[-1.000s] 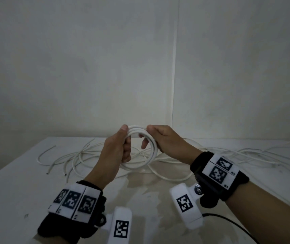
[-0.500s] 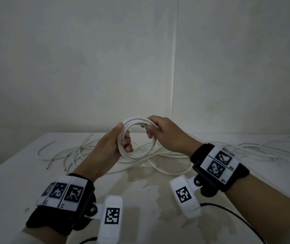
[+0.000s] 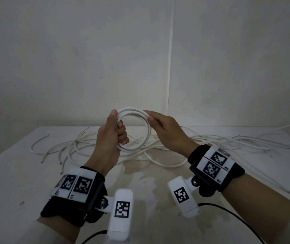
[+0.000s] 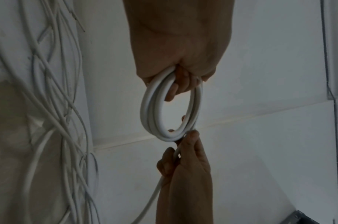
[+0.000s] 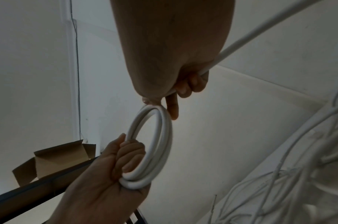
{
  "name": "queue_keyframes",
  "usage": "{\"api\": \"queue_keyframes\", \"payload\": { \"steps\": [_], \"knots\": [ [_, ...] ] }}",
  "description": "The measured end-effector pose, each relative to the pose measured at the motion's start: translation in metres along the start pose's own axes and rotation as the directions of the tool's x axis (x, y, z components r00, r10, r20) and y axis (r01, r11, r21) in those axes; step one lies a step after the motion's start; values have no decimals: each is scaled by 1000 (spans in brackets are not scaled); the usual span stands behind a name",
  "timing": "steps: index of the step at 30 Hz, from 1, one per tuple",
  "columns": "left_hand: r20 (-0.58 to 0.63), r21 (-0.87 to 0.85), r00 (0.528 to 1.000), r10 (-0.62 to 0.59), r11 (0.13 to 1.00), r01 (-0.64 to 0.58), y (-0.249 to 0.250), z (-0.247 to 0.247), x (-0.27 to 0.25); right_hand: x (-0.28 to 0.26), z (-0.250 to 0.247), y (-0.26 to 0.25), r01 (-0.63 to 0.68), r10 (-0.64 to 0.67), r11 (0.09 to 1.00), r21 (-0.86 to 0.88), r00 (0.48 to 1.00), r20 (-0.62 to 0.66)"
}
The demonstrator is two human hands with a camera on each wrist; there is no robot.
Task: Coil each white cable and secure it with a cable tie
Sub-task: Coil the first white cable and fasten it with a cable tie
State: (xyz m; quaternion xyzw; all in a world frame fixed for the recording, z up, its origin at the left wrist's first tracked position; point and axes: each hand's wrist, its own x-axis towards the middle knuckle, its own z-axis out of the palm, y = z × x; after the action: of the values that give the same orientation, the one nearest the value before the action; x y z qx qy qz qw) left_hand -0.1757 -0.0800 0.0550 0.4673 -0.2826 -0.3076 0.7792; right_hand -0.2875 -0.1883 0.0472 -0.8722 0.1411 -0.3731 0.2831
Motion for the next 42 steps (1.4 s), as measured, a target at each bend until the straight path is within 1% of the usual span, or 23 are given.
{"api": "queue_keyframes", "payload": {
  "steps": [5, 8, 10, 12, 14, 16, 17, 21, 25, 26, 28, 29, 31, 32, 33, 36, 39, 40, 42],
  "knots": [
    [-127, -121, 991, 48, 991, -63, 9, -7, 7, -14, -6, 26, -18, 16, 999, -45, 998, -58],
    [-161, -126, 985, 70, 988, -91, 11, -9, 10, -20, -9, 31, -11, 0, 992, -129, 996, -87],
    [-178, -134, 981, 76, 986, -101, 12, -9, 11, -19, -14, 32, -37, 21, 981, -188, 996, -87],
    [-203, -146, 976, 77, 983, -108, 13, -12, 13, -19, -18, 36, -56, 41, 980, -190, 996, -81],
    [-226, -164, 971, 77, 980, -116, 13, -14, 13, -20, -17, 39, -18, 8, 988, -152, 998, -68],
    [-237, -191, 968, 76, 974, -123, 12, -12, 13, -20, -11, 42, 31, -38, 987, -160, 999, -38],
    [-242, -199, 967, 78, 971, -128, 11, -10, 13, -20, -8, 43, 34, -38, 984, -177, 999, -19],
    [-281, -212, 955, 91, 965, -155, 11, -2, 13, -18, 3, 41, -13, 32, 970, -241, 996, 78],
    [-363, -257, 926, 104, 944, -207, 14, -6, 18, -26, 9, 42, 43, 20, 957, -288, 976, 215],
    [-386, -274, 917, 105, 936, -222, 17, -8, 21, -30, 10, 47, 78, -6, 950, -303, 973, 232],
    [-432, -303, 896, 107, 918, -255, 26, -15, 25, -36, 13, 59, 154, -88, 927, -343, 976, 201],
    [-453, -311, 885, 109, 911, -272, 30, -18, 27, -38, 13, 65, 167, -101, 917, -363, 976, 194],
    [-482, -293, 867, 125, 910, -294, 35, -21, 28, -39, 14, 75, 224, -160, 874, -432, 971, 180],
    [-490, -256, 860, 145, 918, -301, 35, -20, 28, -36, 16, 79, 271, -214, 839, -472, 962, 171],
    [-493, -202, 853, 173, 931, -305, 33, -17, 28, -32, 17, 78, 329, -292, 791, -515, 944, 155],
    [-463, -30, 849, 254, 953, -302, 24, -6, 24, -26, 23, 67, 493, -495, 671, -554, 854, 160],
    [-413, 69, 857, 309, 949, -309, 17, 0, 21, -25, 28, 53, 572, -583, 606, -553, 792, 180],
    [-395, 106, 858, 329, 944, -314, 15, 0, 21, -25, 29, 50, 585, -604, 599, -547, 778, 173],
    [-342, 202, 858, 385, 921, -333, 7, 0, 20, -22, 29, 41, 592, -621, 596, -543, 768, 157]
  ]
}}
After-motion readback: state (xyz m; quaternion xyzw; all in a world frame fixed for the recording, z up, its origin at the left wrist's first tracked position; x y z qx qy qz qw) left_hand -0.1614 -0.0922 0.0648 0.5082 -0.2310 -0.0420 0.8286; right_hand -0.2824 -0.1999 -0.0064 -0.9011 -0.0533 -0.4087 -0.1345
